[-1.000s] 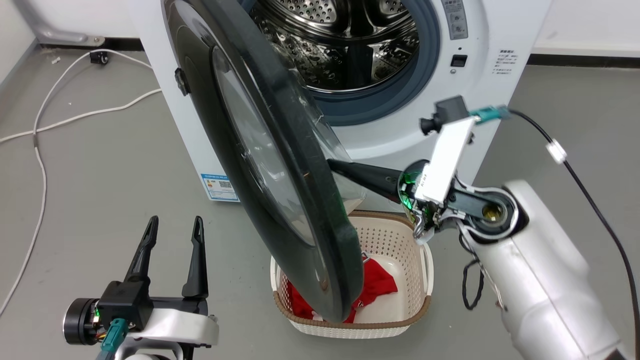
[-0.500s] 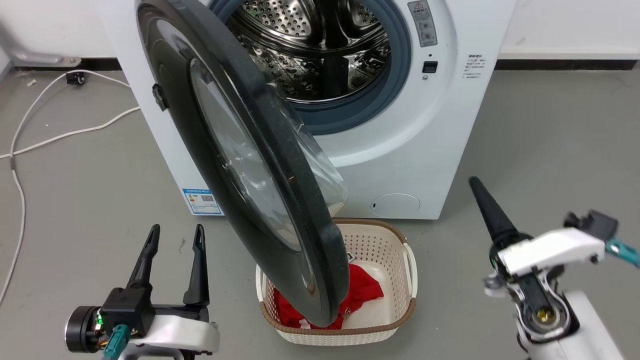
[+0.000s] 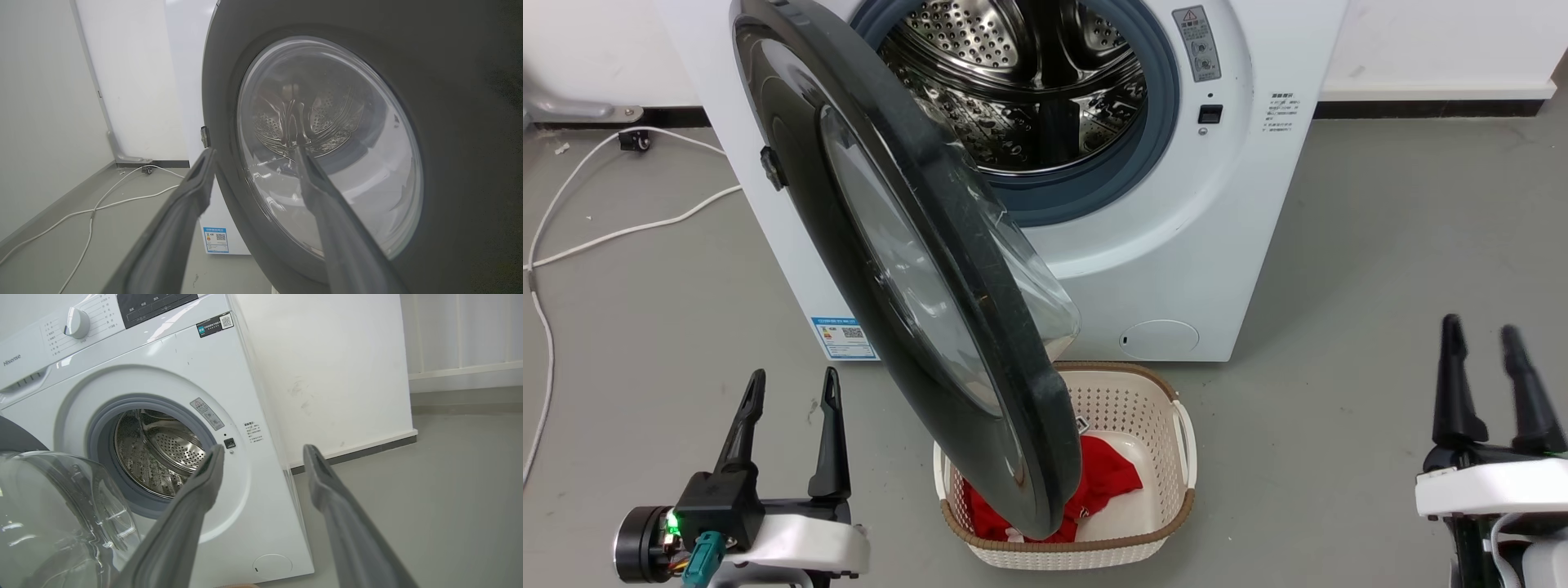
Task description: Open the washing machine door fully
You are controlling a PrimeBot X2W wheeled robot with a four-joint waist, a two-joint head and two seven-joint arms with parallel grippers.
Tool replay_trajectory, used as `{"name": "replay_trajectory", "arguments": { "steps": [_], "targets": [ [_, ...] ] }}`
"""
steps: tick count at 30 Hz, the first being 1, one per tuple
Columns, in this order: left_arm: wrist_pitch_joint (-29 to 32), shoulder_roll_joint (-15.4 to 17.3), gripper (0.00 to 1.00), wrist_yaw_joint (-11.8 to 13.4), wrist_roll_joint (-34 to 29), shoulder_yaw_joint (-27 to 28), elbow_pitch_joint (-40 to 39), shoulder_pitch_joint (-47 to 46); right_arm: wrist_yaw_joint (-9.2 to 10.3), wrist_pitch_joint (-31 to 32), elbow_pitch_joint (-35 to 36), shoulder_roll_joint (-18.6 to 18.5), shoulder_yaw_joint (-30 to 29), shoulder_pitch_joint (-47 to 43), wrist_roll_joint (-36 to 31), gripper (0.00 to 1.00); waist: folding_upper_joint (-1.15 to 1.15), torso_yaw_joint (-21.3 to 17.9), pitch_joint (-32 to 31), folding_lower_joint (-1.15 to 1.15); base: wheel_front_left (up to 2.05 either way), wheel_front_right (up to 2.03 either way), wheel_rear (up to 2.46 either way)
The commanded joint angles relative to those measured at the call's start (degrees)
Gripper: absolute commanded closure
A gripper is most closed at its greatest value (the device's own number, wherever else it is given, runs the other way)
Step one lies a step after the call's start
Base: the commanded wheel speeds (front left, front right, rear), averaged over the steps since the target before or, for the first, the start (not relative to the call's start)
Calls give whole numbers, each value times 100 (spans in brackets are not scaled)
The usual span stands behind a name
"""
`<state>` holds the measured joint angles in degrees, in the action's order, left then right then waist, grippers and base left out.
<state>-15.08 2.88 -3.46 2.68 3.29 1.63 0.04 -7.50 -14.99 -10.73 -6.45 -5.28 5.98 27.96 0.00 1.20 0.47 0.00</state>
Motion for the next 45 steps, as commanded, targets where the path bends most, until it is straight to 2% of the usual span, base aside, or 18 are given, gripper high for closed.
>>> {"name": "replay_trajectory", "arguments": {
  "steps": [1,5,8,10,17,27,28,29,38,41,45],
  "targets": [
    [-13,0,0,31,-39,14,-12,42,2,-18,306,141,-177,-163,-494,0,0,11,-2,0,0,0,0],
    [-13,1,0,26,-47,44,-24,16,2,-18,1246,297,-301,-403,-1918,0,0,24,-4,0,0,0,0],
    [-13,0,0,22,-59,64,-35,13,2,-18,1717,356,-171,-650,-2637,0,0,29,-7,0,0,0,0],
    [-13,0,0,13,-77,77,-44,15,3,-19,1886,359,-83,-816,-2889,0,0,28,-5,0,0,0,0],
    [-13,1,0,-1,-112,43,-58,22,3,-19,1548,365,90,-1221,-2640,0,0,9,-11,0,0,0,0],
    [-13,1,0,-63,-141,14,-44,24,3,-21,1213,366,88,-1054,-2486,0,0,-27,20,0,0,0,0],
    [-13,1,34,-72,-128,13,-41,20,3,-21,1211,366,84,-1046,-2477,0,0,-30,22,0,0,0,0],
    [-13,1,100,-98,-95,5,-14,28,3,-21,1214,366,81,-1041,-2478,0,0,-34,24,0,0,0,0],
    [-14,1,100,-126,-70,21,-52,-14,3,-21,1179,367,63,-1056,-2420,0,0,-54,24,0,0,0,0],
    [-14,1,100,-44,25,43,-373,-132,3,-21,1157,366,40,-1063,-2389,0,0,-51,22,0,0,0,0],
    [-14,0,100,27,138,130,-1191,-369,3,-21,1126,366,20,-1065,-2341,0,0,-31,29,0,0,0,0]
  ]
}}
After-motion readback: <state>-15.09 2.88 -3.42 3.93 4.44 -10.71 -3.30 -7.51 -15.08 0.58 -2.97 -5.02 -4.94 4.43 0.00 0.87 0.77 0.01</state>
